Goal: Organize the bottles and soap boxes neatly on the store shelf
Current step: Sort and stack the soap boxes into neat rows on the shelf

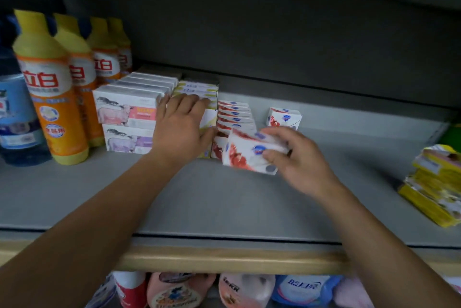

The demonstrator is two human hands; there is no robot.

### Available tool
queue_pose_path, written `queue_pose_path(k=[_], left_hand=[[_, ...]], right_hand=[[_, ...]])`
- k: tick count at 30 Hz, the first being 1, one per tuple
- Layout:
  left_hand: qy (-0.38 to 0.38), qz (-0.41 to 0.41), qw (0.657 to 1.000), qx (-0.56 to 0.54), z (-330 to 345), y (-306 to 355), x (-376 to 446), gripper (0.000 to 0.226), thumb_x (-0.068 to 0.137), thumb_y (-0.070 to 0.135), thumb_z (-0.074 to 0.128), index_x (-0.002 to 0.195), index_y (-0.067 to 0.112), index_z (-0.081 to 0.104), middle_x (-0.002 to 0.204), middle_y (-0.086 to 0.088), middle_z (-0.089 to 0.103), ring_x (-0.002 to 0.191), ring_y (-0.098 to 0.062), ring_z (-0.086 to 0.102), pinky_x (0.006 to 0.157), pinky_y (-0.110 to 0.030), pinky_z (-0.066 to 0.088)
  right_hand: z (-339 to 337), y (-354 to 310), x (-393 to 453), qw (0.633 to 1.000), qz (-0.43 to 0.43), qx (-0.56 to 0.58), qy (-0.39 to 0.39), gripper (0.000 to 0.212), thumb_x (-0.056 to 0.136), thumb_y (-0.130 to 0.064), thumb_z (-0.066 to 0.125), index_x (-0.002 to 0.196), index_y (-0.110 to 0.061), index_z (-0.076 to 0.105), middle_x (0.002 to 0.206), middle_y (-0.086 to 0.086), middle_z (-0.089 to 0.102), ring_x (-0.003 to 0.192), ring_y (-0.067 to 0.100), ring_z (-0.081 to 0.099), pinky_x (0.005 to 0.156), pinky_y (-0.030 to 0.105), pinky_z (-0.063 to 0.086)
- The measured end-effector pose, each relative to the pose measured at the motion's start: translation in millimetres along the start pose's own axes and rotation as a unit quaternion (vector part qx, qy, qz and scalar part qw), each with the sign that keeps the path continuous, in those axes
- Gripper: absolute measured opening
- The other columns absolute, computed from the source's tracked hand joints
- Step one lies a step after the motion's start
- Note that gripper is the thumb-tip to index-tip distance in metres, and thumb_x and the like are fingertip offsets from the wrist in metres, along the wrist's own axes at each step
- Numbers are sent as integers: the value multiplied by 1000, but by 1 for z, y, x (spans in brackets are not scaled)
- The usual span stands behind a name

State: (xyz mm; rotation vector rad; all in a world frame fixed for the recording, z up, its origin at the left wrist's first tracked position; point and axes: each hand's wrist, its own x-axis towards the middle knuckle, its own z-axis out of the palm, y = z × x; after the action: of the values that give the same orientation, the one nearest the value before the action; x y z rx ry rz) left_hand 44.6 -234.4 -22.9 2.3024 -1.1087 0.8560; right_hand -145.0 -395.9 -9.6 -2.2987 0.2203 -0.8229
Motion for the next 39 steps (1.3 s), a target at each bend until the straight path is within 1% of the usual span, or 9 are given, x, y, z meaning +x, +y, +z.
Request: queue_pose_path(k=[2, 6, 11, 16, 23, 33, 35, 37, 39], left_hand=[[8, -6, 1000, -8, 2, 0, 1, 58, 84, 48, 56, 129, 12, 60, 127, -11, 60, 120, -37, 50, 109, -53, 30], [15, -4, 1000, -21, 4, 0, 1, 57, 84, 46, 58, 128, 11, 60, 126, -10, 60, 120, -36, 50, 109, -53, 31], [36, -7, 999, -34, 6, 0, 1, 56, 83, 46, 58, 126, 11, 62, 124, -10, 60, 119, -35, 51, 109, -52, 31], [43, -8, 998, -43, 9, -1, 1, 56, 82, 48, 59, 125, 12, 62, 124, -9, 60, 119, -35, 51, 108, -51, 32], [43, -16, 998, -53, 10, -1, 2, 55, 82, 46, 59, 125, 12, 62, 125, -9, 60, 117, -35, 51, 106, -53, 33], [48, -16, 997, -54, 8, 0, 1, 54, 81, 44, 61, 125, 12, 62, 125, -10, 60, 118, -36, 50, 107, -52, 33], [45, -15, 998, -52, 8, 1, 1, 55, 82, 45, 61, 126, 12, 61, 125, -10, 60, 119, -36, 50, 108, -51, 32], [38, -16, 998, -48, 8, 1, 1, 56, 82, 46, 59, 127, 12, 60, 127, -10, 59, 120, -35, 49, 109, -51, 31], [35, -17, 998, -47, 8, 1, 1, 57, 83, 46, 59, 129, 13, 59, 128, -9, 59, 121, -35, 49, 109, -51, 30]], right_hand=[[-8, 3, 20, 998, -14, -25, 59, 45, 85, -3, 67, 107, -41, 60, 109, -17, 59, 94, -9, 58, 71, 5, 47], [-4, 11, 69, 992, 3, -75, 99, 38, 89, -7, 63, 126, -18, 62, 116, -4, 54, 111, 19, 58, 93, 39, 52], [20, 18, 106, 993, 8, -98, 66, 39, 94, -10, 58, 132, -17, 58, 126, 4, 52, 116, 21, 55, 96, 45, 51], [45, 27, 111, 985, 14, -170, 21, 42, 97, -16, 56, 138, -21, 53, 134, 4, 51, 121, 22, 51, 101, 29, 41], [38, 26, 108, 992, 30, -123, 7, 41, 96, -13, 57, 136, -22, 56, 128, 2, 50, 115, 24, 56, 93, 45, 52], [36, 24, 107, 988, 29, -153, 2, 43, 96, -21, 56, 139, -25, 52, 135, 3, 50, 119, 21, 53, 95, 43, 52], [34, 24, 105, 986, 28, -164, -9, 50, 94, -27, 59, 143, -28, 46, 141, 1, 47, 125, 19, 49, 102, 33, 44], [32, 25, 99, 986, 31, -161, 10, 59, 91, -31, 64, 145, -29, 41, 144, -1, 43, 127, 15, 46, 98, 23, 35], [31, 26, 85, 986, 30, -138, 87, 56, 86, -30, 67, 138, -26, 47, 135, -3, 48, 120, 14, 50, 94, 25, 39]])
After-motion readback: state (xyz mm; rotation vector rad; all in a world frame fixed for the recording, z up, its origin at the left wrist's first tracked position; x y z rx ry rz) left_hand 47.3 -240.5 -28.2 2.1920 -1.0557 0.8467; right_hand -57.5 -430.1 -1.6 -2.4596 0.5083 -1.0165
